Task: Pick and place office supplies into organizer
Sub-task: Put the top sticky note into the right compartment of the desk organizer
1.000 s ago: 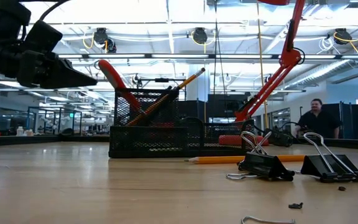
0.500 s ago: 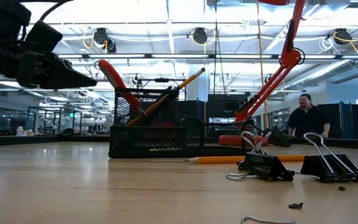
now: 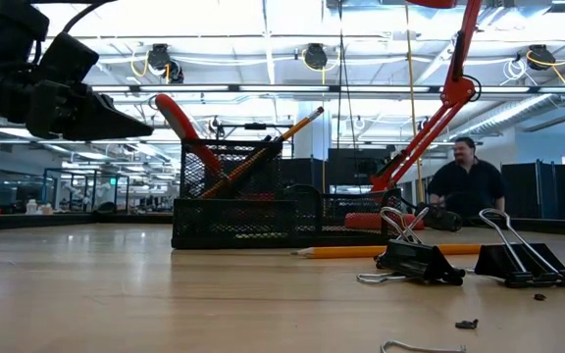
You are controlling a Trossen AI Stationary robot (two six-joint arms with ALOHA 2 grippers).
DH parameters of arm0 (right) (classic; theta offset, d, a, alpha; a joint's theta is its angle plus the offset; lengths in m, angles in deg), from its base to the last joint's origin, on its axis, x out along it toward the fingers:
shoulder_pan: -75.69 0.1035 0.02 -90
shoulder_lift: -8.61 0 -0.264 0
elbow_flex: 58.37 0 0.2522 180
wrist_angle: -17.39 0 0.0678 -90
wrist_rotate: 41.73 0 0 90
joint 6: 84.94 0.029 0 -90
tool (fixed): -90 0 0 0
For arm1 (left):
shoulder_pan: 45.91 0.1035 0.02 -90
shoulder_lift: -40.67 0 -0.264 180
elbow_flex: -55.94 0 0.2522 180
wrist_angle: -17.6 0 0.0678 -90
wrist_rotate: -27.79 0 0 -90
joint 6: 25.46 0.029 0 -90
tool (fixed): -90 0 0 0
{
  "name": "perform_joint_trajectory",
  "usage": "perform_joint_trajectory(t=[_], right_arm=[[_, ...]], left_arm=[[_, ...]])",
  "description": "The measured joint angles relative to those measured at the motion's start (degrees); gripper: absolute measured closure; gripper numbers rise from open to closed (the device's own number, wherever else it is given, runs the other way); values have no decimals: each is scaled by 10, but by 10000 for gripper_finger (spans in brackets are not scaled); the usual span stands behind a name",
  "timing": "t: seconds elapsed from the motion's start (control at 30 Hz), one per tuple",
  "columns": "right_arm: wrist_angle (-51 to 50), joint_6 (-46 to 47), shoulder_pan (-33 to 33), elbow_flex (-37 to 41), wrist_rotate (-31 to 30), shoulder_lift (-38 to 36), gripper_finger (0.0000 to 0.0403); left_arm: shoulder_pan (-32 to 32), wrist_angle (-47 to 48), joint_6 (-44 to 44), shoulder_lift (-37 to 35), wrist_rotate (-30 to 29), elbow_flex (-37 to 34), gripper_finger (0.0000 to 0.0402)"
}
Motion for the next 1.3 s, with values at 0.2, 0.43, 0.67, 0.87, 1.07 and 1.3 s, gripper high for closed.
perform_joint_trajectory(t=[0.2, 0.43, 0.67, 0.87, 1.07, 1.3], right_arm=[[-20, 6, -7, 2, 14, 0, 268], [-20, 11, -17, 2, 15, 0, 268], [-18, 23, -23, 2, 29, 0, 268], [24, 45, -26, 30, 34, 1, 268], [141, 66, -26, 87, 45, 1, 268], [176, 69, -26, 108, 44, 0, 268]], left_arm=[[0, 0, 0, 0, 0, 0, 371], [0, 0, 0, 0, 0, 0, 371], [0, 0, 0, 0, 0, 0, 371], [0, 0, 2, 0, 0, 0, 371], [0, 0, 1, 0, 0, 0, 371], [0, 0, 1, 0, 0, 0, 371]])
